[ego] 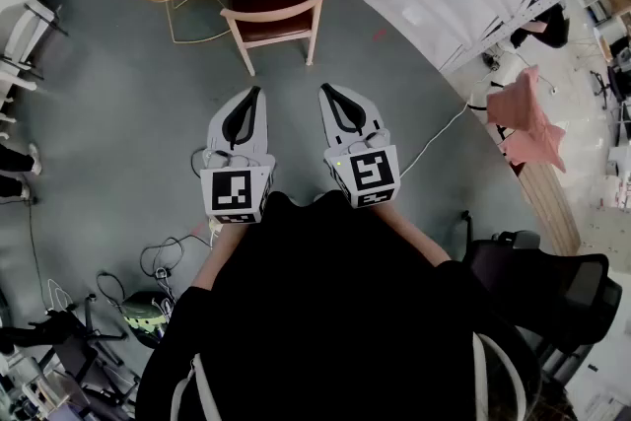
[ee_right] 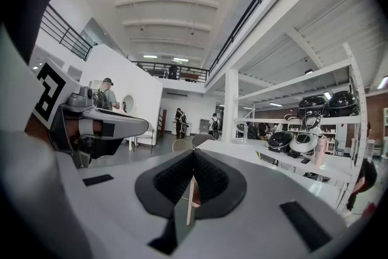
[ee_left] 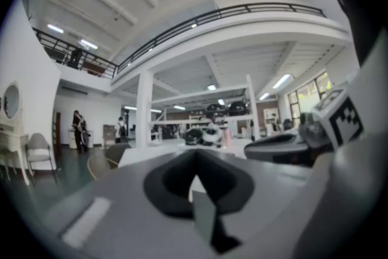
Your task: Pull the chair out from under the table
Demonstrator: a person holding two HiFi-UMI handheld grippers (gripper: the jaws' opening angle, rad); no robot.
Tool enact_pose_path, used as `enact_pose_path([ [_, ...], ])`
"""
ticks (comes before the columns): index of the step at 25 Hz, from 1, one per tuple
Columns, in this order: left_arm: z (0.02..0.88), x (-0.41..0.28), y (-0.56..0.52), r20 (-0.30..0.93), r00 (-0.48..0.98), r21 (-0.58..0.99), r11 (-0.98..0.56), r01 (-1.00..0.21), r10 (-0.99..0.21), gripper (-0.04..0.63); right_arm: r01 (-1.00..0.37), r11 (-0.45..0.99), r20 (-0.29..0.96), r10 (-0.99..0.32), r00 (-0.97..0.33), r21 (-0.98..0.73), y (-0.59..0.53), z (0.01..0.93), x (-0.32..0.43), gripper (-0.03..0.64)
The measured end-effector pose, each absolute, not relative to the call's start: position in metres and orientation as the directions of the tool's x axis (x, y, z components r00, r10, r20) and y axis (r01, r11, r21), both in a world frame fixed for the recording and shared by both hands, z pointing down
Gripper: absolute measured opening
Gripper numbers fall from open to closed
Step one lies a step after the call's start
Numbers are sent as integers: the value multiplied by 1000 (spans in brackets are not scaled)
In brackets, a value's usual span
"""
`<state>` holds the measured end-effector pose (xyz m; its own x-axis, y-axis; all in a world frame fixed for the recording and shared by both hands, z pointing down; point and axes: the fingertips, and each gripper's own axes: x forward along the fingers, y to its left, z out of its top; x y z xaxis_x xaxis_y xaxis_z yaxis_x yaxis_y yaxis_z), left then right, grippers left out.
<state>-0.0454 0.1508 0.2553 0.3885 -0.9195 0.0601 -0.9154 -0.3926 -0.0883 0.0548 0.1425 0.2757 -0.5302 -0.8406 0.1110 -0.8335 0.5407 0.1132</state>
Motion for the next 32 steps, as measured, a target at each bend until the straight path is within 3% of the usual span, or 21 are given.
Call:
enact_pose_path([
  [18,275,-91,136,67,438,-50,-441,-896,-897,8,-874,476,103,-878,-467,100,129,289,23,21],
  [32,306,-96,32,55,423,-57,-426,-903,-904,9,-836,527,106,-850,-516,152,16,318,21,23],
])
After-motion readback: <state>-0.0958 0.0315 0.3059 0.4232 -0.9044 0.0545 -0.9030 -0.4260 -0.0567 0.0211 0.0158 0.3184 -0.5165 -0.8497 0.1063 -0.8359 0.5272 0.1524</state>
